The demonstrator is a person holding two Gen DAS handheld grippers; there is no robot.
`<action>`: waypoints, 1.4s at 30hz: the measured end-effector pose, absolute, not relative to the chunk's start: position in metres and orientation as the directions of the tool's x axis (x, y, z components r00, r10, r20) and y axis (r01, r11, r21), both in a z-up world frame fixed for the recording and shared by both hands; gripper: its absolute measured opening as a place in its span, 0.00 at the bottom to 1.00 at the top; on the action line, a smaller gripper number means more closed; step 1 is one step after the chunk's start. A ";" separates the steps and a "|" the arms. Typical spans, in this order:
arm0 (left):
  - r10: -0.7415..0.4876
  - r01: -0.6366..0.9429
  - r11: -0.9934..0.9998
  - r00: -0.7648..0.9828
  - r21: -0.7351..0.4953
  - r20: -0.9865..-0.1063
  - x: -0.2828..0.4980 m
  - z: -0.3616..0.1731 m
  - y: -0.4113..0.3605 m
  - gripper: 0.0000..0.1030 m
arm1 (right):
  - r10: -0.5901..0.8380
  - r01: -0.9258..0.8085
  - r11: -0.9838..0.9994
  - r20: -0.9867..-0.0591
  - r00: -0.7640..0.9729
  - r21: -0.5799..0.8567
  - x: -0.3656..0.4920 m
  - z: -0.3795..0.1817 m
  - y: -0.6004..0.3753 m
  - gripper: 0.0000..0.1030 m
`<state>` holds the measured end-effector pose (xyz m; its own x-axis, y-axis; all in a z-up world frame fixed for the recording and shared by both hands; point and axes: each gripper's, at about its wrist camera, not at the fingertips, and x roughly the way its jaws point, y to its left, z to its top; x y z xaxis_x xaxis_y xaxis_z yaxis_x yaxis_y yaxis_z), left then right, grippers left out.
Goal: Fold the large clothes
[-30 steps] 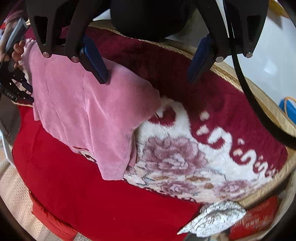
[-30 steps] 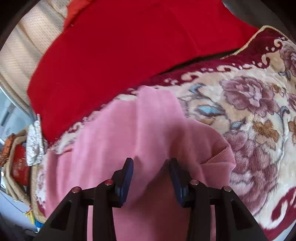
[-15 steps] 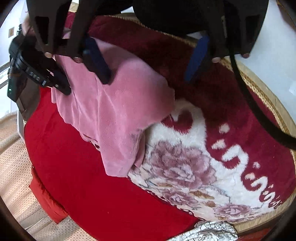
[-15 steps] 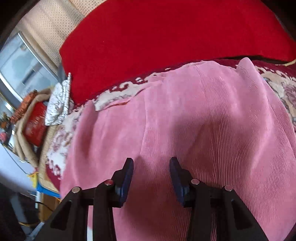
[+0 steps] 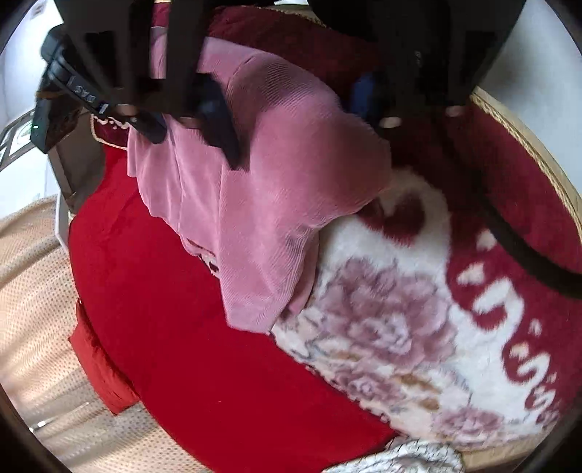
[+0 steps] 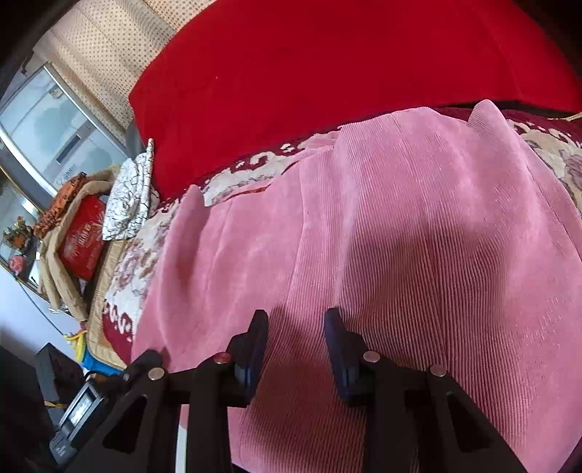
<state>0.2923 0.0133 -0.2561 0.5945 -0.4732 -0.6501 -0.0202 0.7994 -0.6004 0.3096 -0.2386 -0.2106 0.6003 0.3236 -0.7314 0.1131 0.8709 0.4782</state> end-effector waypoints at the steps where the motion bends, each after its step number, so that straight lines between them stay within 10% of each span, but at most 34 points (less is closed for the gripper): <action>1: -0.473 -0.012 0.800 0.602 -0.600 -0.643 0.293 -0.254 0.012 0.46 | 0.328 0.116 0.867 -0.730 0.600 0.485 0.309 -0.209 -0.240 0.34; 9: -0.490 -0.042 0.781 0.576 -0.623 -0.654 0.297 -0.263 0.010 0.58 | 0.336 0.104 0.865 -0.719 0.608 0.492 0.303 -0.212 -0.246 0.33; 15: -0.484 0.000 0.796 0.599 -0.605 -0.638 0.305 -0.246 0.001 0.38 | 0.377 0.095 0.830 -0.678 0.631 0.550 0.299 -0.199 -0.254 0.34; 20: -0.474 -0.038 0.801 0.568 -0.597 -0.673 0.312 -0.258 -0.010 0.63 | 0.353 0.142 0.833 -0.710 0.609 0.535 0.304 -0.217 -0.261 0.26; 25: -0.458 -0.027 0.818 0.573 -0.575 -0.679 0.320 -0.251 -0.013 0.36 | 0.362 0.143 0.816 -0.689 0.628 0.560 0.297 -0.207 -0.272 0.23; 42: -0.384 0.452 0.891 0.702 -0.041 -0.599 0.267 -0.131 -0.183 0.23 | 0.434 0.124 0.654 -0.505 0.746 0.746 0.253 -0.204 -0.379 0.24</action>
<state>0.2672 -0.1825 -0.1312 0.7023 -0.3840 -0.5995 0.4523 0.8909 -0.0408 0.2527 -0.3792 -0.2040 0.7460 0.4343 -0.5048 0.1237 0.6545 0.7459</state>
